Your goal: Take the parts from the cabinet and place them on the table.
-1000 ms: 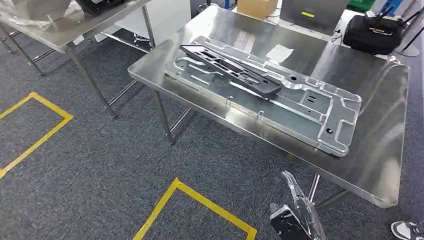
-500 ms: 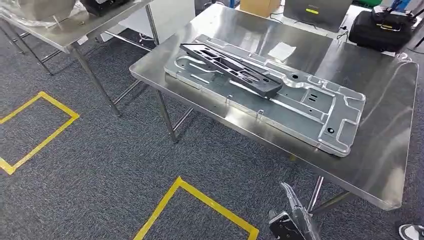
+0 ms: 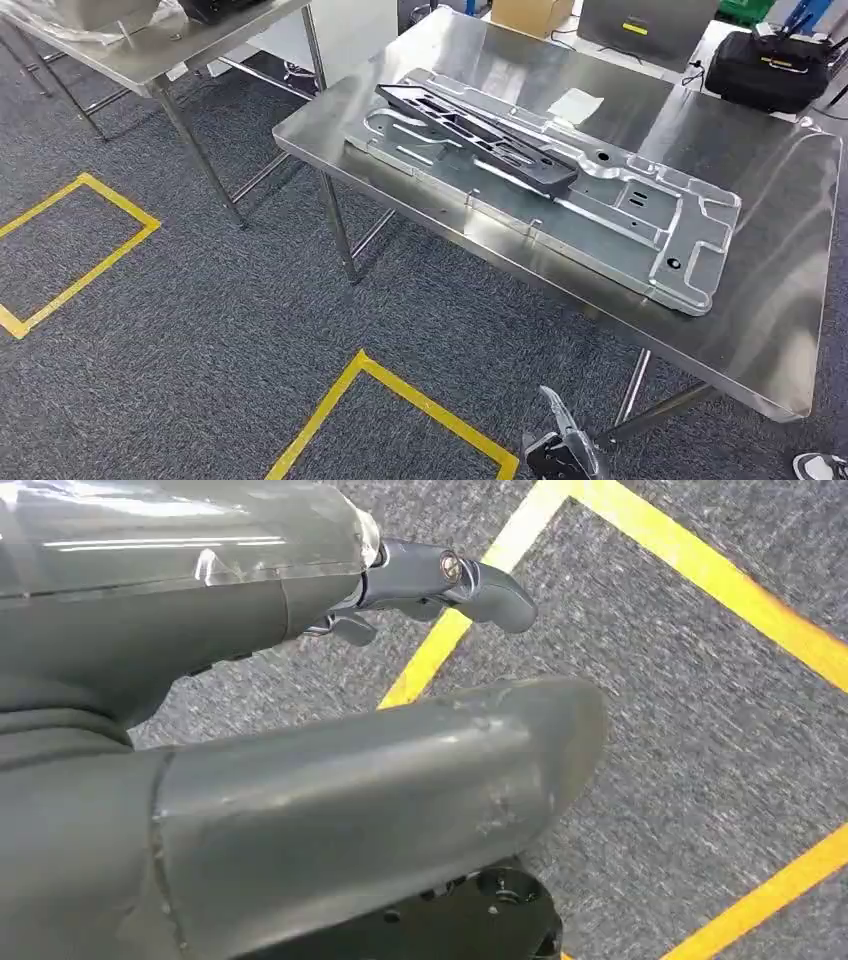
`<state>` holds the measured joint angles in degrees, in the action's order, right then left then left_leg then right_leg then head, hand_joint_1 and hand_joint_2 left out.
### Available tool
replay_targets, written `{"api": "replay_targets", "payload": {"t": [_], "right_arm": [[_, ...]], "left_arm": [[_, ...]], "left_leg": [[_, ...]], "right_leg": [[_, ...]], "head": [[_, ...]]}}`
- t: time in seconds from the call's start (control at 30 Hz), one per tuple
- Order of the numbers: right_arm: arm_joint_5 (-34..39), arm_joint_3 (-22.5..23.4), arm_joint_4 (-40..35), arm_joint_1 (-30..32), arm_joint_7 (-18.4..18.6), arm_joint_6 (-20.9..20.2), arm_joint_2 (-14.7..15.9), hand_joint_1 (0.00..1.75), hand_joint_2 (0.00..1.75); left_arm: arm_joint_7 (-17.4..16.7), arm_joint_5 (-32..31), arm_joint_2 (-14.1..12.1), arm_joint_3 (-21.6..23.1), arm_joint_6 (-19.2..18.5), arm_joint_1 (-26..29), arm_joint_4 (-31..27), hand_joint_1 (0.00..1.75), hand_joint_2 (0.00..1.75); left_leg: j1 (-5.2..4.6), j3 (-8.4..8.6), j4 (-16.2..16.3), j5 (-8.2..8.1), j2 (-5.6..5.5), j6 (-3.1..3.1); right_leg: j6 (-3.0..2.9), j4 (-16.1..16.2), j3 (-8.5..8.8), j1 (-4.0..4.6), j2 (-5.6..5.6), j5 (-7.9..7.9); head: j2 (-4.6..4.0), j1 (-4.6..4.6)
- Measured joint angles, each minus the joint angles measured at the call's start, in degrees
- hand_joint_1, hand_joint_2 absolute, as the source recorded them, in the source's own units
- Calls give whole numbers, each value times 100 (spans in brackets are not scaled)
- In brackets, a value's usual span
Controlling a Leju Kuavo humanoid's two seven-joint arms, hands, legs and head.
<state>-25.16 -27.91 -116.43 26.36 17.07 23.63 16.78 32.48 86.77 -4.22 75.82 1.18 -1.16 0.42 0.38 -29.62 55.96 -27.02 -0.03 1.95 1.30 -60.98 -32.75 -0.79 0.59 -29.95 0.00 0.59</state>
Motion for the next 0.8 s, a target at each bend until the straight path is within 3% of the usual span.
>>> {"api": "replay_targets", "payload": {"t": [0.07, 0.1, 0.13, 0.17, 0.2, 0.27, 0.3, 0.4, 0.47, 0.5, 0.6, 0.63, 0.67, 0.7, 0.77, 0.8], "right_arm": [[54, -78, 126, -49, 11, 52, 53, 0, 0], [63, -120, 175, -69, 22, 67, 64, 0, 0], [72, -151, 214, -78, 33, 76, 79, 0, 0], [83, -179, 242, -85, 37, 78, 90, 0, 0], [85, -212, 264, -98, 46, 87, 107, 0, 0], [103, -263, 301, -141, 77, 109, 134, 0, 0], [118, -289, 323, -179, 79, 113, 151, 0, 0], [166, -341, 367, -192, 87, 142, 166, 0, 0], [181, -389, 385, -206, 87, 159, 173, 0, 0], [184, -405, 384, -210, 85, 166, 175, 0, 0], [186, -426, 413, -216, 85, 172, 186, 0, 0], [186, -429, 426, -217, 85, 172, 188, 0, 0], [188, -435, 439, -217, 87, 172, 188, 0, 0], [188, -439, 446, -219, 87, 172, 188, 0, 0], [188, -442, 450, -230, 87, 172, 188, 0, 0], [190, -442, 450, -237, 87, 172, 188, 0, 0]], "left_arm": [[-11, 0, 0, 0, -9, -7, 0, 0, 0], [-9, 0, 0, 0, -11, -6, 0, 0, 0], [-11, 0, 0, 0, -15, -7, 0, 0, 0], [-11, 0, 0, 0, -17, -8, 0, 0, 0], [-11, 0, 0, 0, -17, -10, 0, 0, 0], [-20, 0, 0, 0, -28, -16, 0, 0, 0], [-28, 0, 0, 0, -33, -21, 0, 0, 0], [-46, 0, -15, 0, -39, -22, 0, 0, 0], [-52, 0, -29, 0, -52, -21, -2, 0, 0], [-52, 0, -26, 0, -52, -26, -2, 0, 0], [-57, 0, -37, 0, -52, -38, -2, 0, 0], [-59, 0, -37, 0, -52, -31, -2, 0, 0], [-61, 0, -37, 0, -52, -18, -2, 0, 0], [-61, 0, -37, 0, -52, -15, -2, 0, 0], [-61, 0, -46, 0, -52, -20, 0, 0, 0], [-61, 0, -53, 0, -52, -22, 0, 0, 0]], "left_leg": [[-12, -40, 3, 19, -2, 28], [-19, -50, 7, 20, -3, 30], [-21, -57, 15, 20, -10, 30], [-21, -54, 24, 17, -23, 27], [-20, -48, 40, 7, -39, 17], [-18, -49, 101, -34, -66, -29], [-55, -82, 150, -63, -74, -69], [-50, -105, 151, -53, -93, -146], [-24, -110, 207, -111, -87, -218], [-23, -193, 409, -267, -60, -246], [-3, -813, 1719, -910, -44, -312], [-1, -955, 2004, -961, -43, -318], [0, -945, 1969, -855, -42, -311], [0, -794, 1649, -634, -41, -294], [-6, -256, 574, -127, -18, -231], [-29, -86, 188, -112, 42, -187]], "right_leg": [[18, -905, -426, 2, -21, -496], [29, -1262, -599, 0, -26, -623], [37, -1417, -675, 0, -27, -614], [41, -1313, -621, -5, -27, -479], [40, -975, -454, -14, -27, -243], [23, 8, 47, -36, -62, 235], [0, 209, 136, -24, -129, 147], [-92, 206, 98, 10, -116, 177], [-192, 273, 117, -31, -81, 222], [-231, 281, 122, -30, -68, 220], [-253, 270, 98, -14, -20, 218], [-254, 260, 89, -9, -6, 217], [-255, 253, 89, -5, 3, 215], [-253, 246, 93, -1, 9, 210], [-240, 239, 113, 6, 19, 202], [-232, 238, 117, 10, 27, 199]], "head": [[0, 11], [0, 4], [0, 7], [0, 6], [0, 9], [0, 11], [0, 11], [0, -2], [0, -2], [0, -31], [0, -55], [0, -53], [0, -53], [0, -55], [0, -55], [0, -50]]}}
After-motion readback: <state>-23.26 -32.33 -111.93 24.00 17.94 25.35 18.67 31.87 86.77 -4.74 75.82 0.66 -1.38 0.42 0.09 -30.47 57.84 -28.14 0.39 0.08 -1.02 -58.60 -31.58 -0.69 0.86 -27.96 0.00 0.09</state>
